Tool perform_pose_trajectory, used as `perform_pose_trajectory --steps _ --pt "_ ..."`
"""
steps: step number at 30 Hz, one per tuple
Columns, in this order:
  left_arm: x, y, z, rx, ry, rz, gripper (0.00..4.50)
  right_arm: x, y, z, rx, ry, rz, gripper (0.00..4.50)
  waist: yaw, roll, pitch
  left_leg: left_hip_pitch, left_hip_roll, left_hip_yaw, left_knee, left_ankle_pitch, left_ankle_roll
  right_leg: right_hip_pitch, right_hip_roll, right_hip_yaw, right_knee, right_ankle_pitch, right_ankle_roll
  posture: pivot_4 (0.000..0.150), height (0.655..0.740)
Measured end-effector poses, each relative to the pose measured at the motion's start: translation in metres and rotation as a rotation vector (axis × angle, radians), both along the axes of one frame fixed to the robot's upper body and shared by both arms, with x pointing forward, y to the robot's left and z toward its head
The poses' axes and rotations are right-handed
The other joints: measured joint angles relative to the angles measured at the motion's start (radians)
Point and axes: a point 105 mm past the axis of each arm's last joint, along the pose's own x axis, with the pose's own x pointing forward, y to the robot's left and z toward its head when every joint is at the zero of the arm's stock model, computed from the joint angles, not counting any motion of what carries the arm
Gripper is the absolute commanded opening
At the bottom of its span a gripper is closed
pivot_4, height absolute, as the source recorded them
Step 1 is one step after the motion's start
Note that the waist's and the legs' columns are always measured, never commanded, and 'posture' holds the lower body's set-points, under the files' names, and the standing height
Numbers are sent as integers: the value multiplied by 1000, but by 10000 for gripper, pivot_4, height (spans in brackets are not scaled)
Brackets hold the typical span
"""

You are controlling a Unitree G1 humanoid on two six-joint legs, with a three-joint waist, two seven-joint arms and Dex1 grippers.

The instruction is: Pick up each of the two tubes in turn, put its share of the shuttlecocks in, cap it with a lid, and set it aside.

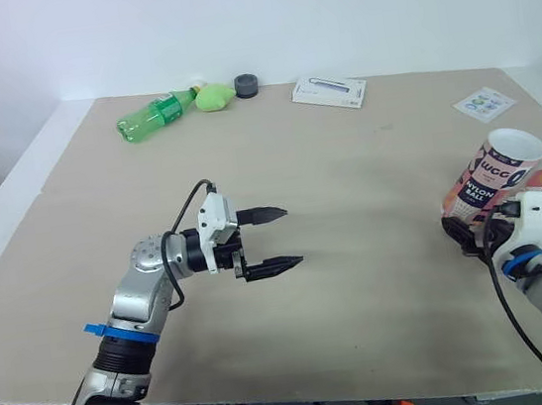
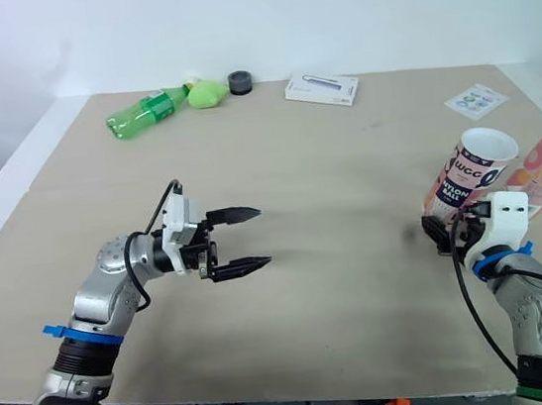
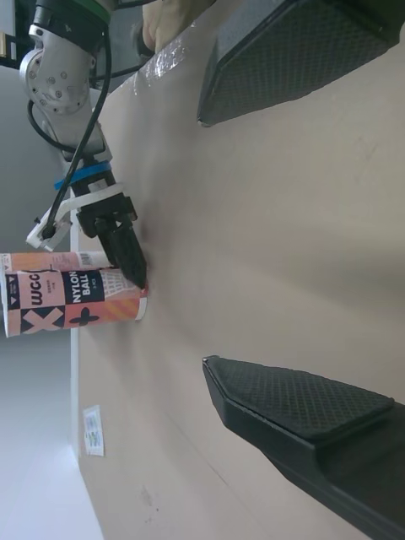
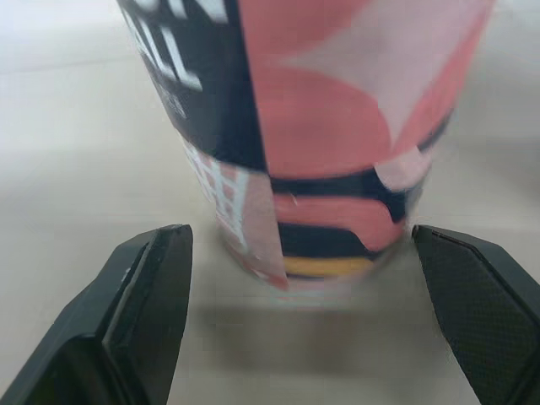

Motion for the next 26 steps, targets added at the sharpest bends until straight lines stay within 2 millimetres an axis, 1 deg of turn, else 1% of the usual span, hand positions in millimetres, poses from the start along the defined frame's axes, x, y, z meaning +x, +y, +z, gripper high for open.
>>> perform_pose_trajectory --steps 2,6,8,10,11,12,14,15,17,18,20,21,22,24,26 --pt "0 -1 2 -2 3 -4 45000 -3 0 2 -17 1 12 44477 0 0 0 0 0 0 0 0 0 0 0 0 0 0 0 1500 7294" --pt "0 3 2 19 -4 -10 45000 -19 -1 1 -45 31 28 44477 0 0 0 0 0 0 0 0 0 0 0 0 0 -1 -1 1500 7294" --pt "-1 7 3 29 -6 -19 45000 -34 -4 -4 -59 71 36 44477 0 0 0 0 0 0 0 0 0 0 -1 0 0 -1 -1 1500 7294" --pt "-1 7 3 25 -2 -22 45000 -39 -3 -3 -64 78 52 44477 1 0 0 0 0 0 0 0 0 0 -1 0 -1 -1 -1 1500 7294" --pt "-2 7 4 25 6 -26 45000 -47 1 -1 -64 78 83 44477 1 0 0 -1 0 0 0 0 0 -1 -1 0 0 -1 -1 1500 7294" --pt "-6 17 3 49 43 -6 45000 -66 23 7 -63 59 224 44477 1 1 0 0 0 -1 -2 0 0 -1 -1 -1 0 -3 -2 1500 7294" --pt "-4 38 -10 85 118 86 45000 -84 60 20 -59 24 444 44477 -8 0 0 4 2 0 -5 -1 -1 0 0 -1 0 -5 -4 1500 7294" --pt "-6 41 -15 88 139 100 45000 -86 68 24 -60 7 497 44477 -8 0 0 4 2 0 -5 -1 -1 1 0 -1 0 -4 -5 1500 7294" --pt "-9 46 -22 102 167 129 45000 -88 80 30 -74 -15 562 44477 -8 -1 0 4 2 0 -5 -1 -1 1 0 -1 -1 -4 -5 1500 7294" --pt "-11 52 -27 111 190 160 45000 -88 86 32 -83 -24 597 44477 -8 -2 1 5 3 1 -5 -1 -1 1 -1 -1 -1 -4 -5 1500 7294" --pt "-14 78 -49 158 273 305 45000 -85 110 32 -64 -60 688 44477 -9 -5 1 7 6 2 -6 -2 -2 1 0 -2 -2 -3 -9 1500 7294" --pt "-15 85 -57 174 309 344 45000 -82 116 31 -52 -71 706 44477 -6 -6 2 7 6 2 -6 -2 -2 1 0 -3 -2 -3 -9 1500 7294" --pt "-16 87 -62 180 327 364 45000 -81 120 31 -47 -76 719 44477 0 -7 2 7 6 2 -6 -2 -2 1 -1 -3 -2 -3 -9 1500 7294" --pt "-18 91 -63 176 329 392 45000 -76 126 29 -46 -84 735 44477 5 -7 3 6 8 2 -6 -3 -4 -2 -2 -6 -6 -3 -9 1500 7294" --pt "-19 94 -61 169 321 428 45000 -69 131 26 -44 -87 746 44477 9 -7 2 6 12 4 -7 -4 -5 1 -3 -8 -13 -1 -11 1500 7294"
